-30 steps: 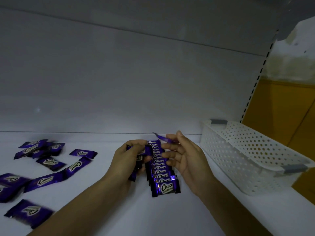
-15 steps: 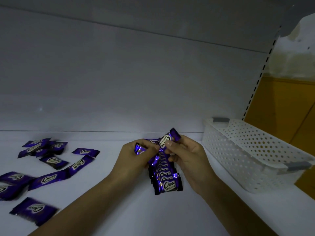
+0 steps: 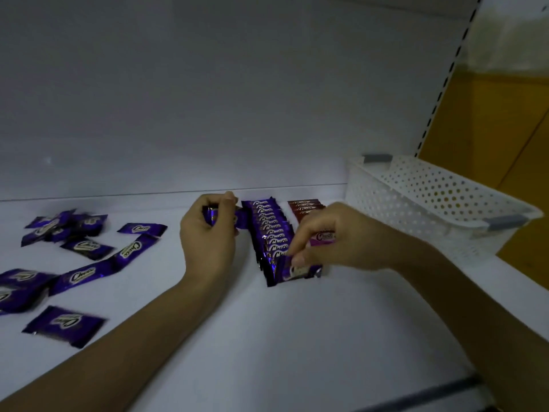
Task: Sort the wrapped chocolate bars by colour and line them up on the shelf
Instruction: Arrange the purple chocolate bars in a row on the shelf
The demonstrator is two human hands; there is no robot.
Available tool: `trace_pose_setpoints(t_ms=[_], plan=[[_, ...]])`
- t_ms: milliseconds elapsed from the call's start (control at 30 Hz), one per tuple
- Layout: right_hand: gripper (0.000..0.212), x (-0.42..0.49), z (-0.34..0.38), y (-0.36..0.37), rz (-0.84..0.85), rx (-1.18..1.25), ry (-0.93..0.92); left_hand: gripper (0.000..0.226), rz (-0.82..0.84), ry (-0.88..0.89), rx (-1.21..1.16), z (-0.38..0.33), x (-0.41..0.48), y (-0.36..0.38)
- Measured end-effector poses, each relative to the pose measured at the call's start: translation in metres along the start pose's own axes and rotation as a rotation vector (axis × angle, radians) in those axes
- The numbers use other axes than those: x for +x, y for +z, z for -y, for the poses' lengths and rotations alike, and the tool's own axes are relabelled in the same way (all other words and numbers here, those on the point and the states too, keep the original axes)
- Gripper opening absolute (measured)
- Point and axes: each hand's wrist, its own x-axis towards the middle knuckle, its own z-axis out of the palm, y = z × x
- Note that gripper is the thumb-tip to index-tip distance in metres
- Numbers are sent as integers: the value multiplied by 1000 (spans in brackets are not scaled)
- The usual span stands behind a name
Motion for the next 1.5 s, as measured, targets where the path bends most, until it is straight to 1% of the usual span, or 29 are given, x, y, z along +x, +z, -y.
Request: trace_pose_setpoints(t_ms=[100, 300, 467, 567, 633, 700, 867, 1000, 1067, 1133, 1233, 1267, 1333, 1400, 1500], plan=[[9, 0, -16, 15, 6, -22, 18, 18, -35, 3, -12, 5, 3, 1], [13, 0, -25, 25, -63, -81, -44, 19, -34, 35, -17, 7, 2, 3], [12, 0, -23, 27, -125, -131, -86, 17, -48, -15, -29, 9, 5, 3], [20, -4, -24, 27, -155, -130, -46, 17, -49, -32, -23, 11, 6, 3], [29, -8, -27, 28, -154, -193, -27, 17, -42, -32, -20, 12, 6, 3], [33, -10, -30, 29, -150, -265, -11, 18, -36, -36, -20, 12, 5, 3], [23, -9, -28, 34, -178, -280, -40, 19, -35, -34, -26, 12, 5, 2], [22, -10, -26, 36, -182, -240, -58, 19, -20, -36, -21, 12, 4, 2], [22, -10, -24, 36, -198, -240, -69, 21, 21, -11, -10, 8, 5, 3], [22, -8, -20, 38, -281, -185, -94, 23, 117, 65, 23, 1, 5, 4], [23, -6, -10, 43, -425, 87, -114, 28, 294, 169, 28, -10, -4, 11], [24, -5, -9, 44, -457, 129, -114, 27, 345, 182, 7, -11, -8, 13], [24, -4, -7, 45, -496, 174, -91, 24, 432, 191, -3, -12, -15, 16], [22, -4, -6, 44, -511, 275, -53, 29, 480, 170, -4, -10, -17, 17], [30, -2, -9, 40, -509, 428, -26, 34, 535, 111, -65, -9, -17, 16]])
